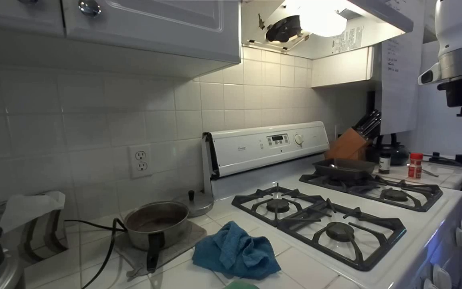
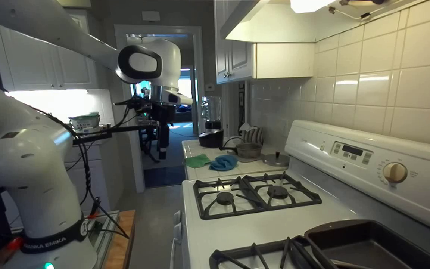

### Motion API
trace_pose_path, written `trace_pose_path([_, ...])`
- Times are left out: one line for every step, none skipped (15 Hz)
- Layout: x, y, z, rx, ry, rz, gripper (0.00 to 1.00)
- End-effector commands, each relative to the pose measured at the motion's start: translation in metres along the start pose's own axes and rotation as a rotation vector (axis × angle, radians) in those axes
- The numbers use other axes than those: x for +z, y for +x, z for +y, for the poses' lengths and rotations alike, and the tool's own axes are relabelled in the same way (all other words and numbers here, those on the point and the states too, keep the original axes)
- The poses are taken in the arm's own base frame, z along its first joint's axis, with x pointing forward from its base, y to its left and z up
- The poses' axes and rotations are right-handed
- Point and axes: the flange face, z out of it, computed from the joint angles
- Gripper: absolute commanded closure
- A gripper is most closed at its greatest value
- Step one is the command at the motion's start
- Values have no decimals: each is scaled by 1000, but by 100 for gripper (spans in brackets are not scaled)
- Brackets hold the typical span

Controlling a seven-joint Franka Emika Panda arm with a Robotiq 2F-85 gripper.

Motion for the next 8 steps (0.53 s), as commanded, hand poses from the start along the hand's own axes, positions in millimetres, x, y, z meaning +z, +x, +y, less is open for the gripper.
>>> trace_pose_path([1, 15, -1, -34, -16, 23, 0])
trace_pose_path([1, 23, -2, -54, -26, 40, 0])
trace_pose_path([1, 34, -5, -97, -37, 70, 0])
trace_pose_path([0, 44, -8, -135, -47, 98, 0])
trace_pose_path([0, 53, -11, -169, -57, 125, 0])
trace_pose_path([0, 65, -14, -207, -69, 155, 0])
trace_pose_path([-2, 75, -17, -240, -78, 181, 0])
trace_pose_path([-3, 86, -21, -273, -84, 212, 0])
